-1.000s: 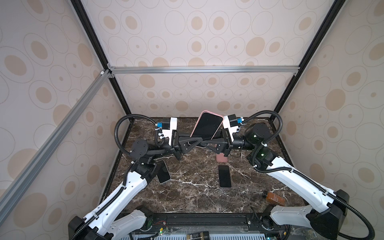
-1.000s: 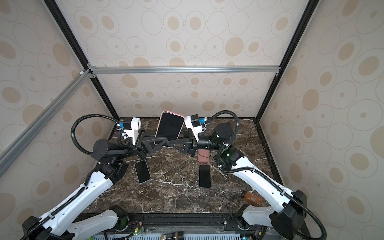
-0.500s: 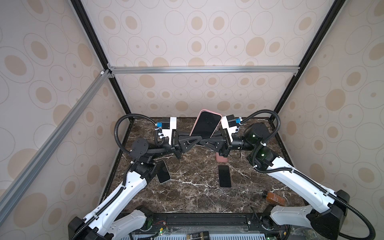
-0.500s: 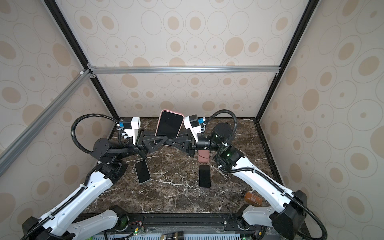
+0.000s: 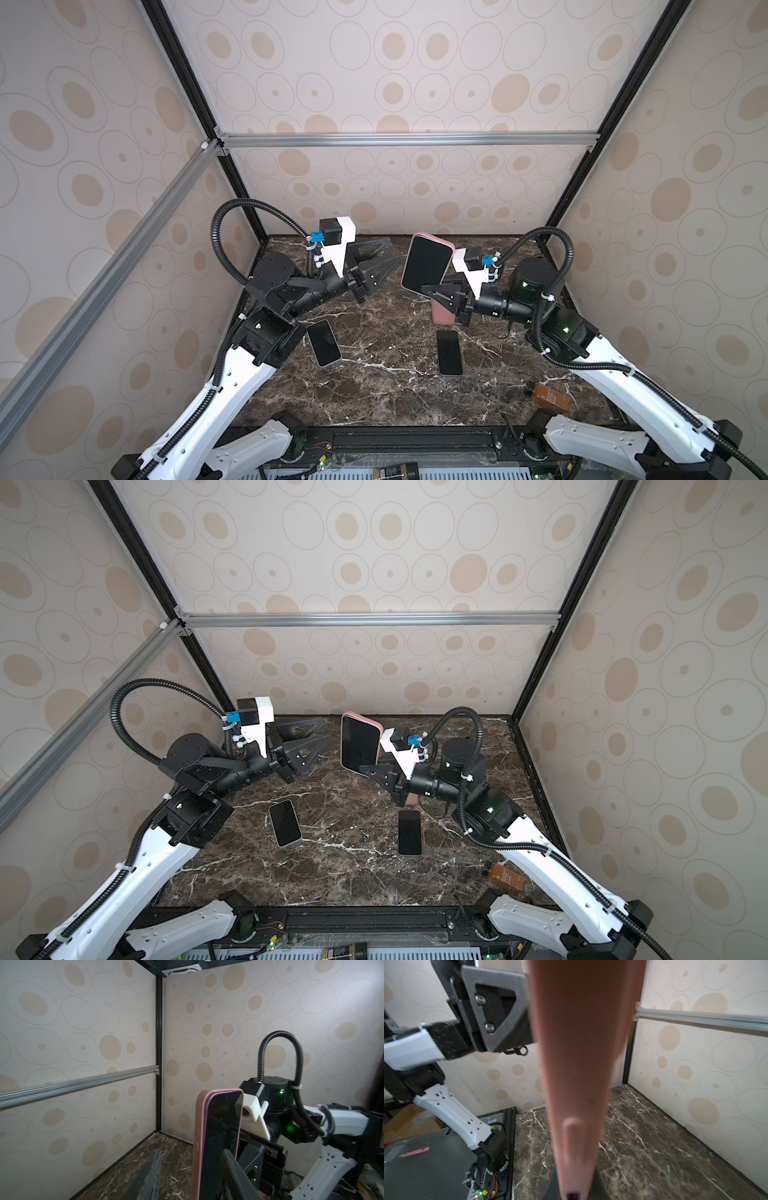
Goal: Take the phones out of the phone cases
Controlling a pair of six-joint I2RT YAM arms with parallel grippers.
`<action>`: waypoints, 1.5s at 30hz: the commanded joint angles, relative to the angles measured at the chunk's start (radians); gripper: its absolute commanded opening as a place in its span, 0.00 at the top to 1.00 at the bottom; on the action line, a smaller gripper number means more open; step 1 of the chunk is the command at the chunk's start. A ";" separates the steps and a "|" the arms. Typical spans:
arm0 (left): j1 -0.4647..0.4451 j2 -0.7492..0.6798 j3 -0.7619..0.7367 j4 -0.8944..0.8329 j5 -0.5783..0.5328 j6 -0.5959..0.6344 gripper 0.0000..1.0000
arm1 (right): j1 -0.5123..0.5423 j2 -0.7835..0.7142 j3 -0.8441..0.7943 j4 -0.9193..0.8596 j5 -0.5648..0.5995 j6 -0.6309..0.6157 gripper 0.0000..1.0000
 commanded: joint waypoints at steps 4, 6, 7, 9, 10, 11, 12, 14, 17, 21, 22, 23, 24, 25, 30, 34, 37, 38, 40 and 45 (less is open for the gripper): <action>-0.091 -0.006 0.050 -0.107 -0.242 0.227 0.54 | 0.001 -0.055 0.012 -0.150 0.230 -0.161 1.00; -0.113 0.012 0.056 -0.106 -0.243 0.241 0.54 | 0.001 -0.063 0.008 -0.159 0.258 -0.177 1.00; -0.123 0.021 0.059 -0.105 -0.243 0.247 0.54 | 0.002 -0.064 0.006 -0.159 0.268 -0.181 1.00; -0.154 0.039 0.067 -0.102 -0.266 0.262 0.56 | 0.001 -0.067 0.003 -0.162 0.282 -0.186 1.00; -0.172 0.046 0.072 -0.102 -0.291 0.272 0.57 | 0.001 -0.067 0.002 -0.163 0.286 -0.187 1.00; -0.191 0.054 0.076 -0.105 -0.315 0.290 0.58 | 0.001 -0.067 0.001 -0.166 0.288 -0.187 1.00; -0.207 0.060 0.081 -0.107 -0.336 0.301 0.58 | 0.002 -0.067 -0.002 -0.166 0.288 -0.187 1.00; -0.234 0.076 0.092 -0.113 -0.367 0.323 0.58 | 0.002 -0.068 -0.006 -0.165 0.291 -0.187 1.00; -0.268 0.099 0.108 -0.120 -0.393 0.349 0.59 | 0.002 -0.070 -0.009 -0.166 0.289 -0.185 1.00; -0.300 0.130 0.130 -0.137 -0.417 0.372 0.59 | 0.001 -0.071 -0.011 -0.166 0.277 -0.187 1.00; -0.303 0.134 0.132 -0.136 -0.421 0.375 0.59 | 0.001 -0.071 -0.009 -0.166 0.273 -0.189 1.00; -0.308 0.136 0.133 -0.136 -0.426 0.377 0.59 | 0.002 -0.071 -0.010 -0.168 0.269 -0.189 1.00; -0.311 0.136 0.132 -0.135 -0.435 0.380 0.60 | 0.002 -0.072 -0.010 -0.166 0.266 -0.189 1.00; -0.313 0.136 0.131 -0.132 -0.442 0.383 0.60 | 0.001 -0.073 -0.012 -0.166 0.265 -0.189 1.00; -0.319 0.130 0.118 -0.112 -0.472 0.390 0.59 | 0.002 -0.075 -0.011 -0.169 0.258 -0.190 1.00; -0.321 0.130 0.116 -0.106 -0.482 0.394 0.58 | 0.002 -0.075 -0.012 -0.169 0.251 -0.187 1.00; -0.322 0.136 0.120 -0.113 -0.480 0.397 0.58 | 0.001 -0.075 -0.012 -0.166 0.244 -0.184 1.00; -0.322 0.139 0.121 -0.116 -0.477 0.397 0.58 | 0.002 -0.075 -0.012 -0.166 0.241 -0.184 1.00; -0.322 0.142 0.123 -0.118 -0.473 0.397 0.60 | 0.001 -0.073 -0.011 -0.167 0.234 -0.184 1.00; -0.323 0.151 0.126 -0.126 -0.474 0.395 0.62 | 0.002 -0.069 -0.006 -0.177 0.208 -0.192 1.00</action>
